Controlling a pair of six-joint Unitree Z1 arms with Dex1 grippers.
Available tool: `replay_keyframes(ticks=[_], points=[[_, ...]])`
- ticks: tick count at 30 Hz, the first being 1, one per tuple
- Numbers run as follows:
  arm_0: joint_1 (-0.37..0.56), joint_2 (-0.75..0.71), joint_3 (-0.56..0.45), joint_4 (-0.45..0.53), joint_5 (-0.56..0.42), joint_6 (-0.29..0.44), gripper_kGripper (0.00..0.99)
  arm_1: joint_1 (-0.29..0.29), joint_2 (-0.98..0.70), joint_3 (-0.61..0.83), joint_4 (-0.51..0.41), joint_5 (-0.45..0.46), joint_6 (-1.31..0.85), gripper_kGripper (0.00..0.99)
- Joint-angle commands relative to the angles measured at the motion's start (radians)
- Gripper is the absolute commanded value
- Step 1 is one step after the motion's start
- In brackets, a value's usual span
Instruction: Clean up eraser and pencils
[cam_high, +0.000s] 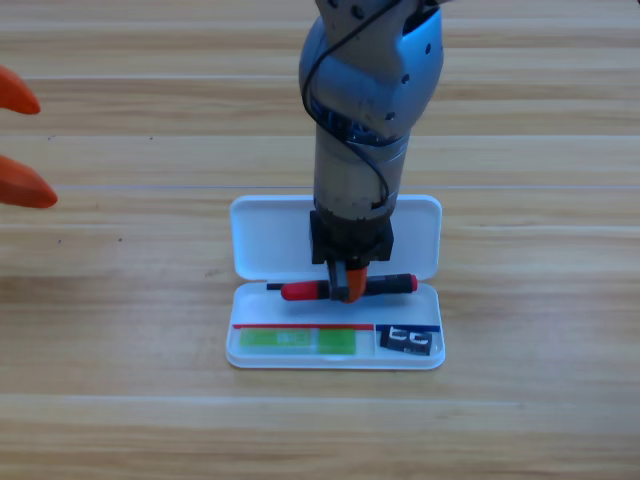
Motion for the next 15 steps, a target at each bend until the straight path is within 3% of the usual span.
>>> replay_keyframes(ticks=[1, 5, 6, 8, 9, 11, 15], points=[[0.024, -0.009, 0.032, -0.019, -0.012, 0.011, 0.979, -0.003, 0.054, 0.002, 0.021, -0.016, 0.009, 0.0], [0.024, -0.008, 0.035, -0.019, -0.012, 0.01, 0.979, -0.005, 0.054, 0.0, 0.021, -0.017, 0.014, 0.0], [0.024, -0.008, 0.035, -0.019, -0.012, 0.011, 0.979, -0.005, 0.055, 0.0, 0.021, -0.017, 0.015, 0.074], [0.024, -0.008, 0.035, -0.019, -0.012, 0.011, 0.979, -0.005, 0.054, 0.0, 0.021, -0.017, 0.023, 0.666], [0.024, -0.008, 0.035, -0.019, -0.012, 0.011, 0.979, -0.007, 0.052, 0.0, 0.021, -0.017, 0.026, 0.891], [0.024, -0.008, 0.035, -0.019, -0.012, 0.01, 0.979, -0.005, 0.041, 0.002, 0.025, -0.016, 0.026, 0.962], [0.024, -0.006, 0.035, -0.019, -0.01, 0.011, 0.979, -0.005, -0.005, 0.005, 0.06, 0.013, 0.023, 0.99]])
